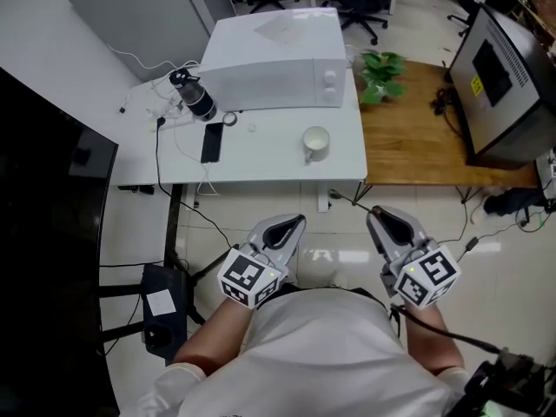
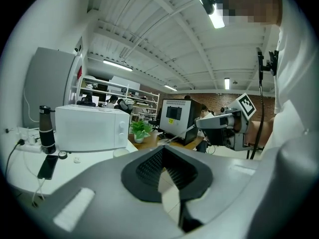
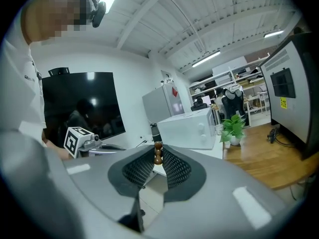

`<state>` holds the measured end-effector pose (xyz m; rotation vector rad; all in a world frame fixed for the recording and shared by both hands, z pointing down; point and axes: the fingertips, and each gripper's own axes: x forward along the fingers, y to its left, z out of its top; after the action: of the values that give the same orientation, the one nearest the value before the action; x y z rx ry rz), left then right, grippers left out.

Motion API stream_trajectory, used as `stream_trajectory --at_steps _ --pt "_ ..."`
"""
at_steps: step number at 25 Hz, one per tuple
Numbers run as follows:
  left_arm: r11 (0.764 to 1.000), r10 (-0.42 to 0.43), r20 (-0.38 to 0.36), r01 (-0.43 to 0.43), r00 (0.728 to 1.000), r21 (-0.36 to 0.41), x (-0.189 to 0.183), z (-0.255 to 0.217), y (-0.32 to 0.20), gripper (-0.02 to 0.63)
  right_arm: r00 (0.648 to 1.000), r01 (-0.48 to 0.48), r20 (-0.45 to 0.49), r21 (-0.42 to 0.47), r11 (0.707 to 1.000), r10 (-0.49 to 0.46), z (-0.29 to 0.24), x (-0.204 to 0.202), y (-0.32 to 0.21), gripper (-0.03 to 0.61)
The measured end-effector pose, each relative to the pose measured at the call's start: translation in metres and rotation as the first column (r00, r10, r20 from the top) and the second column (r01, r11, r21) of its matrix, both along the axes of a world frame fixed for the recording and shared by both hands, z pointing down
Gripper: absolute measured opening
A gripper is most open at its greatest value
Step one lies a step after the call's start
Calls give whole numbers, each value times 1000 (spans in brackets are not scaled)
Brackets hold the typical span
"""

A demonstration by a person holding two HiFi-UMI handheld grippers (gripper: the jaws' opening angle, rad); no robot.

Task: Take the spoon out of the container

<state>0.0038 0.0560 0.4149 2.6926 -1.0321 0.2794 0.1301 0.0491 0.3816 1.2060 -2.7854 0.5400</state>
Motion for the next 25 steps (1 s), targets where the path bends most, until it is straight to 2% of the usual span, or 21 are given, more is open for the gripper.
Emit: stream_trajectory --at_steps 9,25 --pt "998 63 -9 -63 998 -8 -26 -2 0 5 999 -53 -10 -17 998 52 -2 -32 5 55" --pt "998 67 -50 -68 997 -19 -46 2 14 3 996 -47 -75 -25 999 45 -1 -51 16 55"
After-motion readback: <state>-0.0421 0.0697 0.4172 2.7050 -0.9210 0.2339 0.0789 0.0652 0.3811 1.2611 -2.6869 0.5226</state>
